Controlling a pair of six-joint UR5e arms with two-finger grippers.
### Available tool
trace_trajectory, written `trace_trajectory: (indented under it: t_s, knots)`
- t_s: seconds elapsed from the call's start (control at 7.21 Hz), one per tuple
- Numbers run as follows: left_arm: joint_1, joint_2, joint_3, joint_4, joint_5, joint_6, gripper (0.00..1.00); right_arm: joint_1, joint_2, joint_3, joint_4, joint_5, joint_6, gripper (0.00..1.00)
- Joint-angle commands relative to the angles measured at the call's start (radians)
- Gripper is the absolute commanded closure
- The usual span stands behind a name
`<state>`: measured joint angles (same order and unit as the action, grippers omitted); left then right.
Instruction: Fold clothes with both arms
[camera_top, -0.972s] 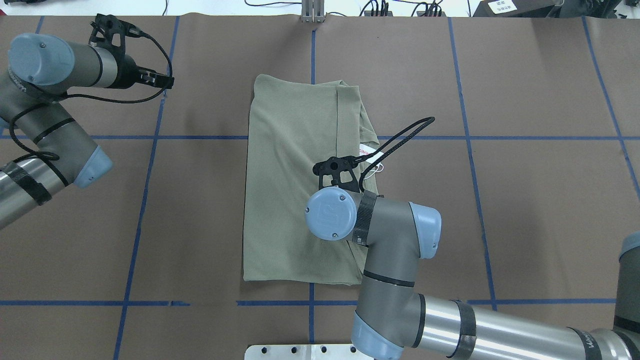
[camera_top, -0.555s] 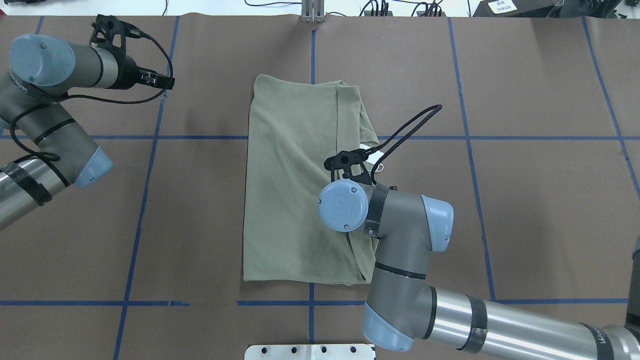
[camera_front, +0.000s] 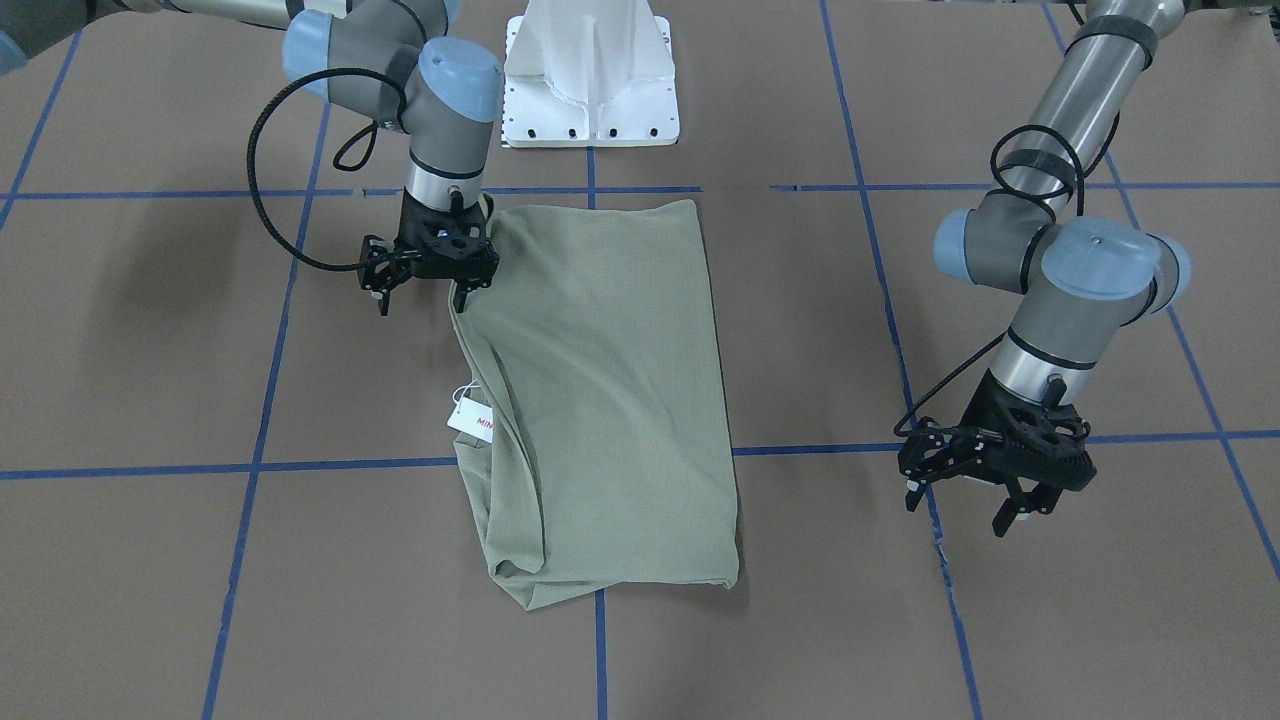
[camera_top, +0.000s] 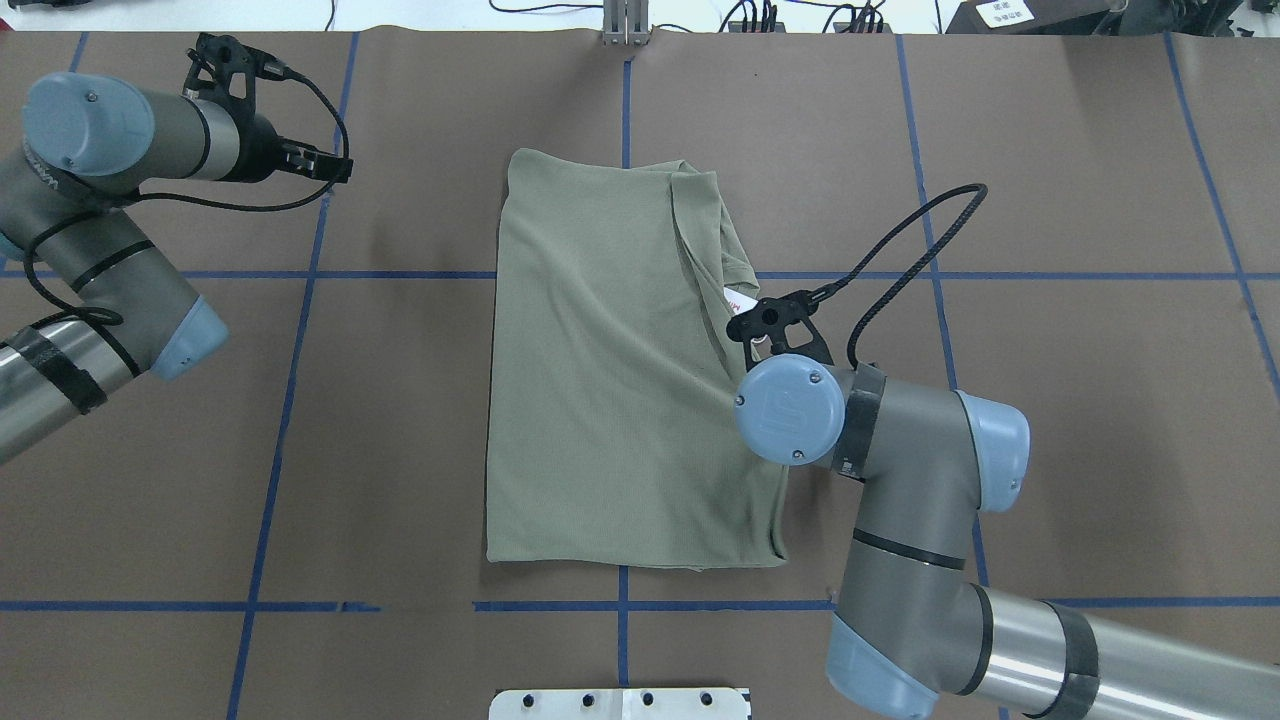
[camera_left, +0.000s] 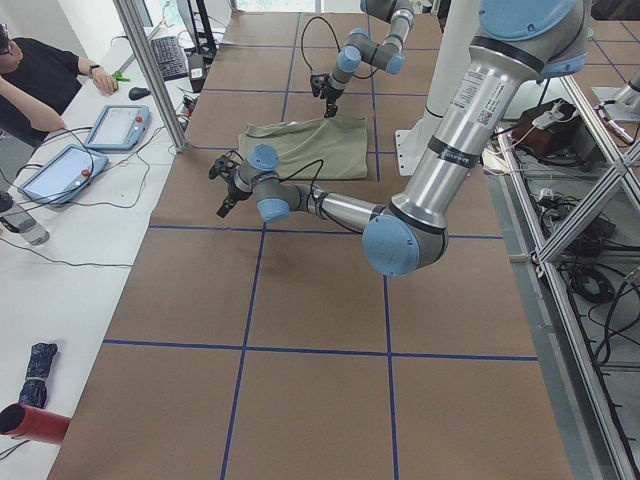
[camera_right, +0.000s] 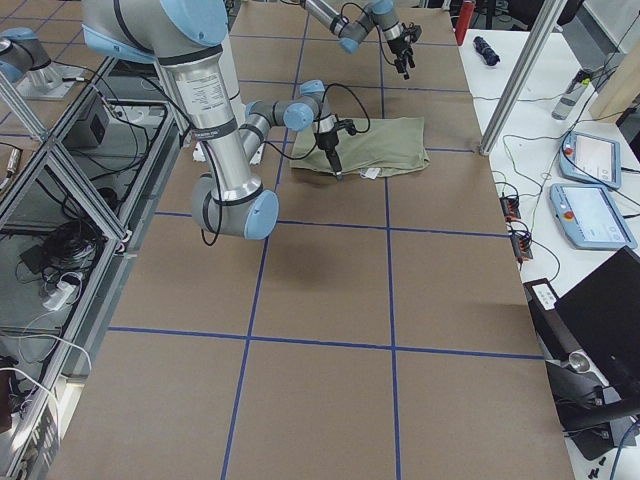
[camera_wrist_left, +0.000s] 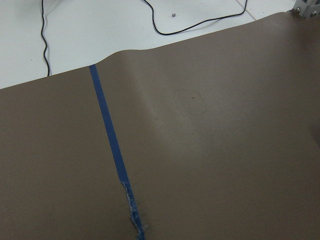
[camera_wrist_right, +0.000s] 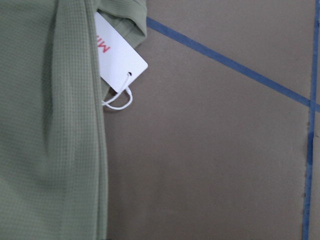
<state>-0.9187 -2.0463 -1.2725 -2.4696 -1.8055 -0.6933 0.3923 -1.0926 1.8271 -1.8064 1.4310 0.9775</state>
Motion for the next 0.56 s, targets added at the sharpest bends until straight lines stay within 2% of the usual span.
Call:
trace_trajectory:
  t_s: [0.0,0.28,0.42]
  knots:
    - [0.001,0.0,-0.001,0.0,0.0,0.0,0.0,0.003,-0.033,0.027,-0.002,-0.004,0.007,0.06]
    - [0.001,0.0,-0.005,0.0,0.0,0.0,0.0,0.013,-0.004,0.072,0.005,0.006,0.044,0.05]
    - [0.001,0.0,-0.005,0.0,0.0,0.0,0.0,0.032,0.029,0.046,0.078,0.02,0.062,0.04]
